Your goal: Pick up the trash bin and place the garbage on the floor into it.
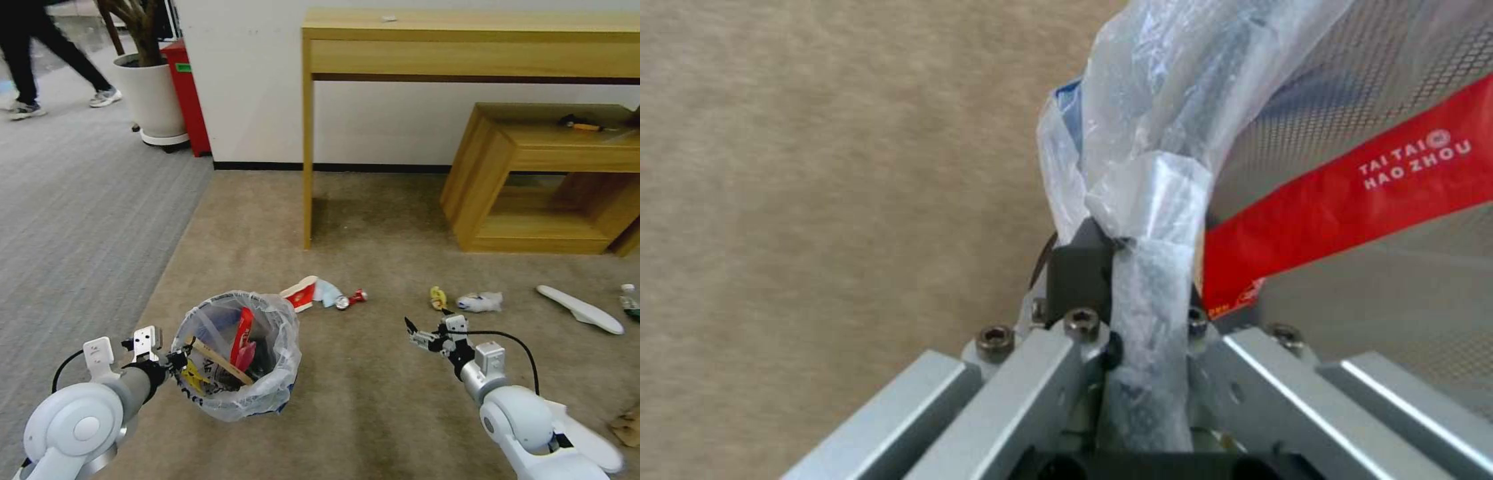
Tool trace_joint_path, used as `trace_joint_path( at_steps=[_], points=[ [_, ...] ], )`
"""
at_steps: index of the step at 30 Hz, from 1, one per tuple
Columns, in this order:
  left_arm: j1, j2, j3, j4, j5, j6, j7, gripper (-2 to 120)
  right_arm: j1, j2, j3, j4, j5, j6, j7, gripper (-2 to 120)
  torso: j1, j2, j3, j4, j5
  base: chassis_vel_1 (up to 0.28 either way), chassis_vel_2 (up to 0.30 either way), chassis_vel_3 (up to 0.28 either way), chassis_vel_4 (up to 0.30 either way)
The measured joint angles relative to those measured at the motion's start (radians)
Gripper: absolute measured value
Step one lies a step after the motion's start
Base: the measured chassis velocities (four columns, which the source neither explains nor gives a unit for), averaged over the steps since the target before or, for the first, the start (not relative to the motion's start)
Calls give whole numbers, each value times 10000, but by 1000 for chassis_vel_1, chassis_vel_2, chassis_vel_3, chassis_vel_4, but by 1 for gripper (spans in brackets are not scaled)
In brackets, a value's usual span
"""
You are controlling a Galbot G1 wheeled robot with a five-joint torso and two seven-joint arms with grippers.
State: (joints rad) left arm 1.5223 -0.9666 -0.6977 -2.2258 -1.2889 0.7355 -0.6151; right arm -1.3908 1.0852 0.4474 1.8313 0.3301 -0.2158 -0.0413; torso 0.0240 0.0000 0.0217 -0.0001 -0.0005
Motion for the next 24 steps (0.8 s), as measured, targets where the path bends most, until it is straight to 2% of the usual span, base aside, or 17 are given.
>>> trace_joint_path(
  at_steps=[9, 15, 19, 24],
  points=[
    [7, -82, -41, 98, 144, -1, 279, 0, -651, 109, 334, -743, -509, 183, -710, 100, 0, 0, 0, 0, 0, -324, -327, 320, 324],
    [-15, -46, -42, 139, 164, 0, 395, 0, -995, 288, 698, -1998, -389, 555, -1950, 100, 0, 0, 0, -4, 0, -316, -317, 316, 309],
    [-38, -7, -42, 140, 164, 0, 404, 0, -1001, 341, 728, -2578, -426, 659, -2235, 100, 1, 0, 0, -3, 4, -163, -163, 142, 144],
    [-16, -11, -43, 104, 192, 0, 393, 0, -851, 469, 646, -3224, -471, 461, -2362, 100, 1, 0, -1, 1, -2, 9, -1, 11, -8]
  ],
)
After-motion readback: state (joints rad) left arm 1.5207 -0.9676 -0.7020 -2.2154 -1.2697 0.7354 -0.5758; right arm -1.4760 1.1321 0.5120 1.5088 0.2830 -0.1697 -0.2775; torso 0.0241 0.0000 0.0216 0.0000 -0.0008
